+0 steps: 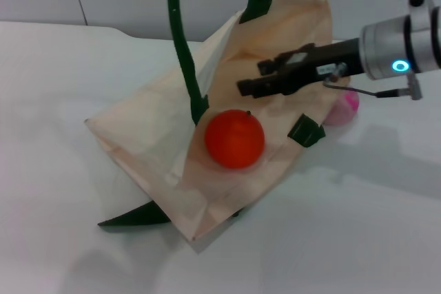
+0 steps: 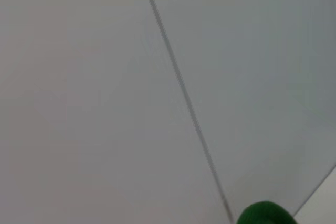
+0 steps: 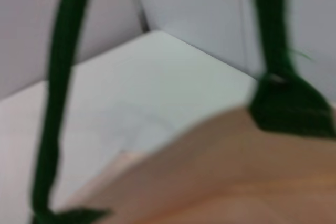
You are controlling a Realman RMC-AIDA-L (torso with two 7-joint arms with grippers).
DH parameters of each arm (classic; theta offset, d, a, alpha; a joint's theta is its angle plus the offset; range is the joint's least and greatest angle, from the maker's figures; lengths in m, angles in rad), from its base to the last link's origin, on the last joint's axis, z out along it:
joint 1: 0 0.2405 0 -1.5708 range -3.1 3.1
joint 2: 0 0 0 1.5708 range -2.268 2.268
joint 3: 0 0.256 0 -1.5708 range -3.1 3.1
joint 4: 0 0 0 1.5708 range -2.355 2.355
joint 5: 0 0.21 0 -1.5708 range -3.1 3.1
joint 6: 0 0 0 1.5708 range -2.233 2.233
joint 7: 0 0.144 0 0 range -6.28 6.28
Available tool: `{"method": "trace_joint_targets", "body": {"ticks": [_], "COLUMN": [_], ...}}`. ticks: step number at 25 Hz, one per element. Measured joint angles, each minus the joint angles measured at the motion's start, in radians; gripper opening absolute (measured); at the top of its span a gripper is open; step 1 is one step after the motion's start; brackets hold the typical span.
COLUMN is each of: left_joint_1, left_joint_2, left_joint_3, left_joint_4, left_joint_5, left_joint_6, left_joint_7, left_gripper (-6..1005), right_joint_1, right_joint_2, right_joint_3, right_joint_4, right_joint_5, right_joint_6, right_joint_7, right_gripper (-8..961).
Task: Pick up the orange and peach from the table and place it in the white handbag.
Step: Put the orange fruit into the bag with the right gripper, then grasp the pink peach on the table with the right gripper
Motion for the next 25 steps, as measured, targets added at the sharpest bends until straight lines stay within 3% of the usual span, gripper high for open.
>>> {"method": "trace_joint_targets", "body": {"ticks": [5, 11, 17, 25], "left_joint_1": [0.020, 0.045, 0.061, 0.076], "left_joint_2": [-0.001, -0.001, -0.001, -0.001], "left_joint_3": [-0.010, -0.022, -0.041, -0.047], "left_joint_4": [0.000, 0.001, 0.001, 0.002], "left_joint_5": [0.029, 0.047, 0.047, 0.061], "left_joint_6": [0.000, 0.000, 0.000, -0.001], "left_joint_7": [-0.007, -0.014, -0.015, -0.024], "left_gripper": [122, 121, 121, 121], "right_joint_1": [-0.033, -0.107, -0.155, -0.153], "right_joint_2": [-0.031, -0.054, -0.030, -0.017], "right_joint_3": [0.016, 0.129, 0.217, 0.266], "right_joint_4": [-0.011, -0.082, -0.215, -0.228], "right_joint_5": [-0.054, -0.109, -0.261, -0.327], "right_joint_6": [0.019, 0.088, 0.118, 0.122], "right_joint_7": [0.053, 0.074, 0.134, 0.142], "right_gripper": [730, 738, 747, 758]}}
